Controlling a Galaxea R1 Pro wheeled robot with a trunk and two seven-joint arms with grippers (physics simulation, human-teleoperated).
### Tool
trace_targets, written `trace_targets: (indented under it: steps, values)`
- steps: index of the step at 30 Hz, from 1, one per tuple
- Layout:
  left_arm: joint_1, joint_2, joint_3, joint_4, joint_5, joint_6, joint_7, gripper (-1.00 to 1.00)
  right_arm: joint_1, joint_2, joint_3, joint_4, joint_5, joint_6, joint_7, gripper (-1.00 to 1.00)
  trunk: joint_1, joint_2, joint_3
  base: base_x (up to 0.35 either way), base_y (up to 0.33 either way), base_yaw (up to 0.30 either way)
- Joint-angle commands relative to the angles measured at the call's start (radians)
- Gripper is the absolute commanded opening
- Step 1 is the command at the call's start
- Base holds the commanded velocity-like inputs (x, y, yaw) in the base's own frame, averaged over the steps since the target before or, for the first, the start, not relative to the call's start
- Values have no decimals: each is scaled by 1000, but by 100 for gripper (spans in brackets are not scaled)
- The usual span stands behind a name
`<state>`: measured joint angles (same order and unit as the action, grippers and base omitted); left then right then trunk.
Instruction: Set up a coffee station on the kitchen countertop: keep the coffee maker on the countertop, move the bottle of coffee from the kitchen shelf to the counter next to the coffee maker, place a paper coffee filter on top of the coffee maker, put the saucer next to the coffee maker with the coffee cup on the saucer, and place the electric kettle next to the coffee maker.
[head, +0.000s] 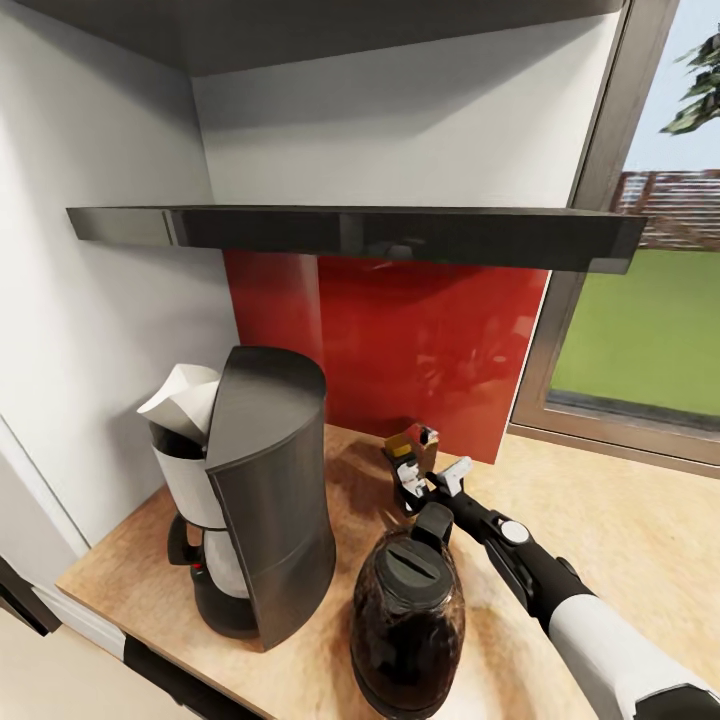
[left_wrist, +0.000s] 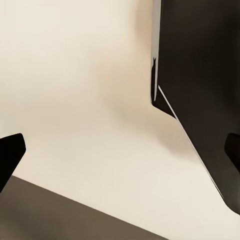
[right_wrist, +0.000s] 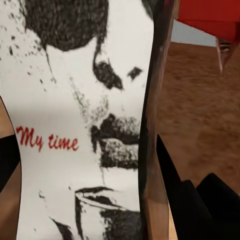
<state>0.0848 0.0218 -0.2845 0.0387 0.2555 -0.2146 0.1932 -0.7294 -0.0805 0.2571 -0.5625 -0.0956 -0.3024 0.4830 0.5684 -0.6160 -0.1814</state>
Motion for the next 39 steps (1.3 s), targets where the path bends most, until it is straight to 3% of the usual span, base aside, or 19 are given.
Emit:
trace_targets:
  steps: [1,7,8,39]
  values:
    - [0,0,-9,1,8,-5,2,100,-1,-2,8,26,-4,-1,0,-100,0,-1,-1,0,0,0]
    - [0,0,-9,1,7,-5,2,100,-1,-2,8,26,-4,-6,2,-100,0,-1,-1,0,0,0]
    - [0,0,-9,1,7,-5,2,100,-1,-2,8,26,-4,-6,2,100,0,-1,-1,0,0,0]
    - [0,1,-9,1,10,-5,5,100,-1,-1,8,24,-4,-6,2,100,0,-1,-1,0,0,0]
